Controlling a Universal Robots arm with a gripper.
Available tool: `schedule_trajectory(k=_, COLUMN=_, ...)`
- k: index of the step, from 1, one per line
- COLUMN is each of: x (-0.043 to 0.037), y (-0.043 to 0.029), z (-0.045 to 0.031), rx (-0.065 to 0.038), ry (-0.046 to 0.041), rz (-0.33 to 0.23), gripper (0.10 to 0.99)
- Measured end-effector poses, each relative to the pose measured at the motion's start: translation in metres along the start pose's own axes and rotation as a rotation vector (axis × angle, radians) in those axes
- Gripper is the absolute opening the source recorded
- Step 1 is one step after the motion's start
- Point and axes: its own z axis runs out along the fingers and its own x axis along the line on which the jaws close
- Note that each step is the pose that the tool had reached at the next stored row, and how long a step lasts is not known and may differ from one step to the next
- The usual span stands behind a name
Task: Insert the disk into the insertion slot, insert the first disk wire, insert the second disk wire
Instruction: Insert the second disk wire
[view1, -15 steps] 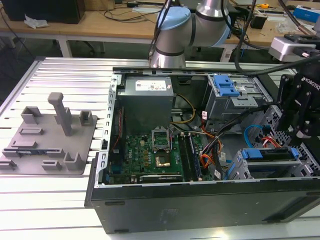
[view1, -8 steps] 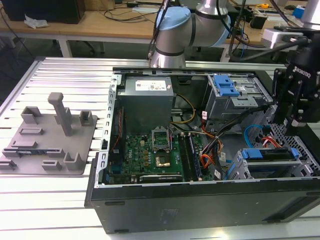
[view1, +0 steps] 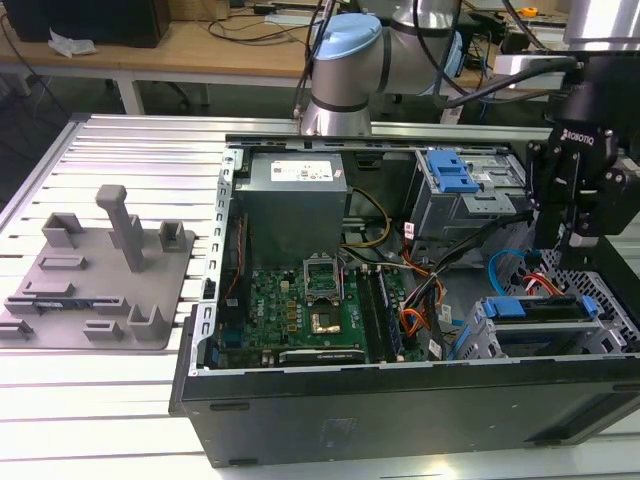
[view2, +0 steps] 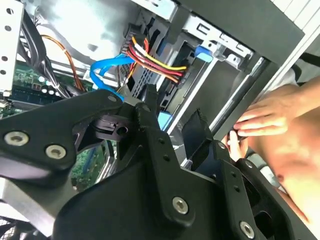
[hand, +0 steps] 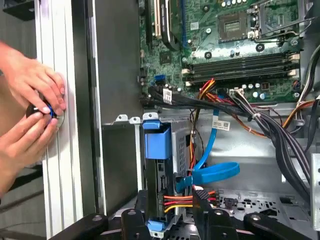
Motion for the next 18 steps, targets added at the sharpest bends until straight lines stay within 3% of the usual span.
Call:
schedule_trajectory(k=3, x=-0.0004, y=0.0024, z=0.0010, rx=0.010, ry=0.0001, rz=-0.017, gripper=0.482)
schedule_trajectory(k=5, x=-0.0012, y=0.0138, z=0.0010, rx=0.013, ry=0.0058, rz=-0.023, gripper=0.482)
schedule_trajectory(k=7, x=-0.0014, y=0.0147, z=0.0017, rx=0.018, ry=0.0083, rz=-0.037, gripper=0.482)
schedule_trajectory(k=10, x=-0.0023, y=0.0158, z=0.0027, rx=0.027, ry=0.0211, rz=-0.057, gripper=0.482)
schedule_trajectory(k=16, x=-0.0095, y=0.0198, z=0.0011, rx=0.027, ry=0.0318, rz=-0.059, gripper=0.482)
schedule_trajectory(k=18, x=-0.0113, y=0.0199, z=0.0011, rx=0.027, ry=0.0322, rz=-0.059, gripper=0.400)
